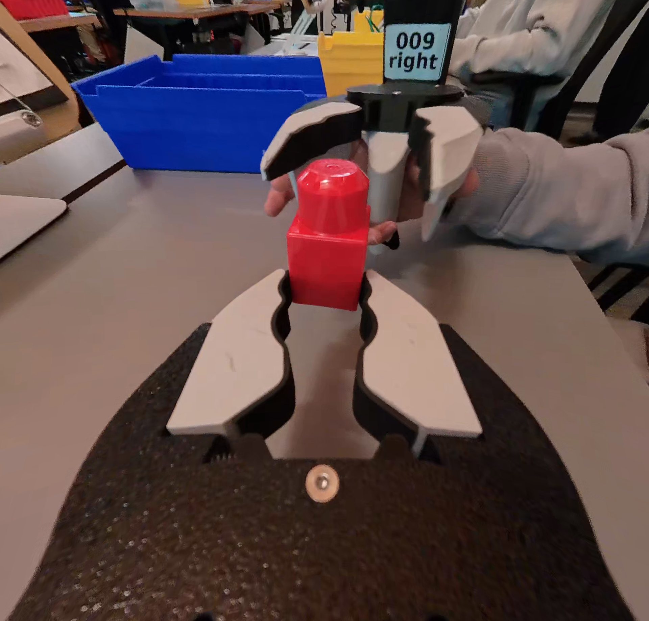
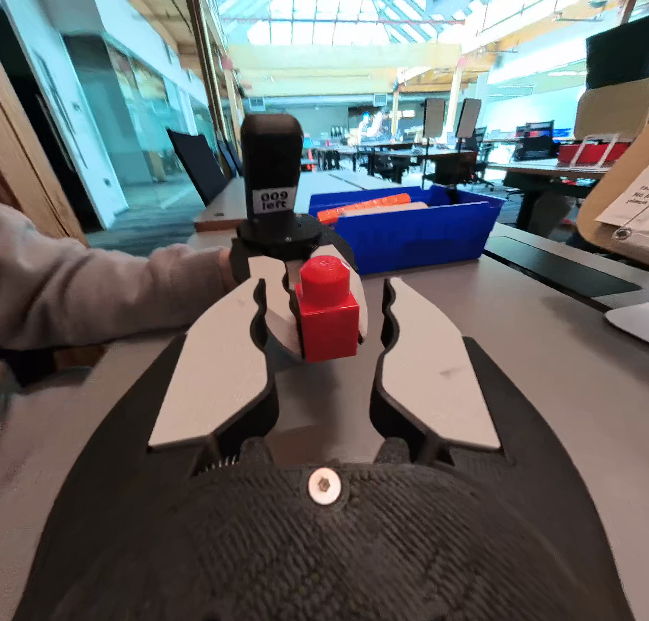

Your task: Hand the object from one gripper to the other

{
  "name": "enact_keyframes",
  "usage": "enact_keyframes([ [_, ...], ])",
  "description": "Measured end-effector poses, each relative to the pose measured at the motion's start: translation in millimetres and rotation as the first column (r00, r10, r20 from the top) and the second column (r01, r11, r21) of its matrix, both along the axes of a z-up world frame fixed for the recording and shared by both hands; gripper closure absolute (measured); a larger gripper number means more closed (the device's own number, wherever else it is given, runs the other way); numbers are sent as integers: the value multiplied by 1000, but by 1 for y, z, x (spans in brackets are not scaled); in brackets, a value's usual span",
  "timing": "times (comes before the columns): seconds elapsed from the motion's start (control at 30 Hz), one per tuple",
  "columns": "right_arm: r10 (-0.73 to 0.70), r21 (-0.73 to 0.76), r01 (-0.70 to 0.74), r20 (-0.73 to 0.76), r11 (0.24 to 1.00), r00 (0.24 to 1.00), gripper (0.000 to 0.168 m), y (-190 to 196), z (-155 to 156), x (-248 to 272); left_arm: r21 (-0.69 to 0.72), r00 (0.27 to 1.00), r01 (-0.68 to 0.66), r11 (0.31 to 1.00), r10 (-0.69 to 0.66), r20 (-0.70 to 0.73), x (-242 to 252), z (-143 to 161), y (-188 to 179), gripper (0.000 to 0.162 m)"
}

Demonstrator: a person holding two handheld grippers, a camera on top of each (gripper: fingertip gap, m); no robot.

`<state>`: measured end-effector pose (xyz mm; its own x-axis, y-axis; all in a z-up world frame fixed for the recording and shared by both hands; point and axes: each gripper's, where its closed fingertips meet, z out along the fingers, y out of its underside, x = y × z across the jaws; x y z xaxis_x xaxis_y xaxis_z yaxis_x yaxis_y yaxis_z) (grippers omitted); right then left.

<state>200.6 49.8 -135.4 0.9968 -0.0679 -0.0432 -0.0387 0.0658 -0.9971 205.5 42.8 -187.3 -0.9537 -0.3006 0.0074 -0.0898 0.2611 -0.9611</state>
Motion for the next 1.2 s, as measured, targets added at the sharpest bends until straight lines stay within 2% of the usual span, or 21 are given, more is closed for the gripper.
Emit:
enact_keyframes([
  [0.03, 0, -30, 0, 21, 1000, 1000, 109, 1, -5, -1, 12, 1000, 14, 1000, -14, 4, -2, -3, -1, 126],
  [0.1, 18, -44, -16, 46, 999, 999, 133, 4, -8, -4, 45, 999, 35, 998, -36, 11, -5, -8, -4, 126],
  [0.13, 26, -36, -24, 52, 999, 998, 140, 4, -8, -6, 55, 999, 40, 998, -41, 14, -6, -10, -5, 126],
  [0.3, -3, -36, 5, 42, 999, 999, 140, 5, -3, -1, 26, 999, 19, 999, -20, 28, -3, -5, -4, 125],
  [0.37, -144, 6, 144, -36, 990, 989, 140, -1, 3, 21, -9, 988, -99, 995, 99, 115, 12, 5, 1, 121],
  [0.43, -317, 21, 322, -124, 947, 940, 140, -14, 2, 48, -2, 940, -247, 969, 240, 245, 27, 14, 9, 105],
  [0.53, -406, 50, 434, -272, 899, 872, 140, -25, -1, 65, 31, 866, -393, 919, 358, 348, 39, 16, 11, 101],
  [0.6, -439, 70, 484, -323, 872, 838, 140, -27, -3, 70, 38, 830, -448, 893, 400, 390, 41, 15, 5, 102],
  [0.77, -412, 54, 455, -341, 889, 845, 140, -14, -10, 62, 72, 788, -538, 840, 471, 397, 44, 4, -9, 108],
  [0.83, -411, 52, 454, -346, 889, 843, 140, -12, -11, 61, 66, 755, -582, 811, 509, 413, 47, 4, -5, 124],
  [0.93, -407, 36, 440, -320, 897, 856, 140, -11, -13, 61, 76, 760, -587, 806, 517, 393, 49, 3, -2, 126],
  [1.0, -356, 52, 387, -299, 921, 886, 137, -12, -9, 57, 76, 769, -580, 811, 516, 377, 50, 3, 0, 127],
  [1.07, -302, 81, 337, -289, 938, 909, 114, -16, 0, 55, 73, 788, -561, 825, 504, 353, 52, 4, 5, 127],
  [1.13, -186, 112, 224, -276, 968, 943, 111, -20, 7, 47, 27, 860, -452, 891, 428, 276, 45, 7, 2, 127],
  [1.2, -57, 136, 97, -274, 986, 960, 112, -23, 12, 35, -35, 973, -190, 981, 193, 129, 20, 9, -12, 127],
])
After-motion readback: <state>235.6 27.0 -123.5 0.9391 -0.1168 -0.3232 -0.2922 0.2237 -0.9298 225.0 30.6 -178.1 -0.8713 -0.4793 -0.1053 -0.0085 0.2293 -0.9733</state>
